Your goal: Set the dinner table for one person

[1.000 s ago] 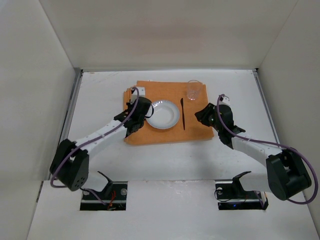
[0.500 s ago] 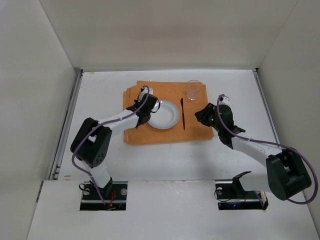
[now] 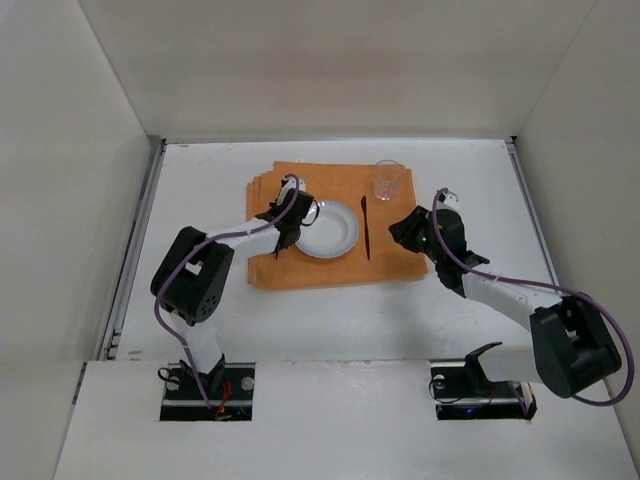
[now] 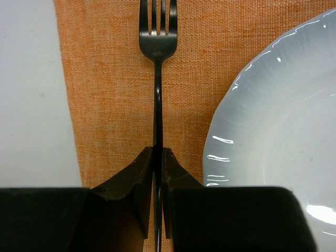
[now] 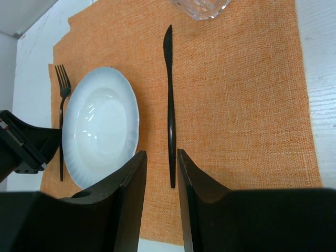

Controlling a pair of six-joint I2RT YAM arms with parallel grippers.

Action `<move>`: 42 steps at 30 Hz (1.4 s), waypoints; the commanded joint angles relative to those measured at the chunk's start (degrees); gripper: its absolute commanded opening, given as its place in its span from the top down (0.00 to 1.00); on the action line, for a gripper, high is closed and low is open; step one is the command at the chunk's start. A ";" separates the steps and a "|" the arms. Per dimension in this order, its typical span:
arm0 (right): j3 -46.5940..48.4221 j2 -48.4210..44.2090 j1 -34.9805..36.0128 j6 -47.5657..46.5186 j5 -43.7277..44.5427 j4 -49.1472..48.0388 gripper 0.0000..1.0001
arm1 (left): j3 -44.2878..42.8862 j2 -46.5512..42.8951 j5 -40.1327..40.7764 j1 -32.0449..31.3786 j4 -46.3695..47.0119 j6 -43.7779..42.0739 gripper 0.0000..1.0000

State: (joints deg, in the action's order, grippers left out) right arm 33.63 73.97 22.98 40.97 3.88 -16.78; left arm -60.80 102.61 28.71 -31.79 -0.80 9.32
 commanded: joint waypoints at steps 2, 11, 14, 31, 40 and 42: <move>0.30 0.56 0.53 0.25 0.43 -3.18 0.64 | -0.29 1.01 -1.46 1.16 2.03 0.87 0.93; 0.30 0.56 0.53 0.25 0.34 -3.18 0.64 | 0.85 1.90 -1.64 1.95 2.73 1.84 0.92; 0.30 0.47 0.53 0.25 0.25 -3.18 0.63 | 1.73 0.58 -1.73 1.95 2.99 2.98 0.87; -1.10 -3.65 0.26 -0.01 2.26 -3.17 0.92 | 21.48 -40.79 -6.29 5.81 2.20 19.40 0.00; -4.01 -7.62 -1.58 -0.10 9.03 -3.61 0.70 | 44.43 -67.26 -5.06 19.43 -5.61 31.63 0.00; -4.27 -5.78 -1.76 0.16 9.57 -4.49 0.63 | 46.90 -68.94 -6.38 21.81 -6.84 34.26 0.00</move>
State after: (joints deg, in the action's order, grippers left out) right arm 29.93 66.85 21.69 41.06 10.57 -17.61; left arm -16.43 35.73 23.27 -12.53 -4.73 37.93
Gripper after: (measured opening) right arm 0.350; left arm 0.997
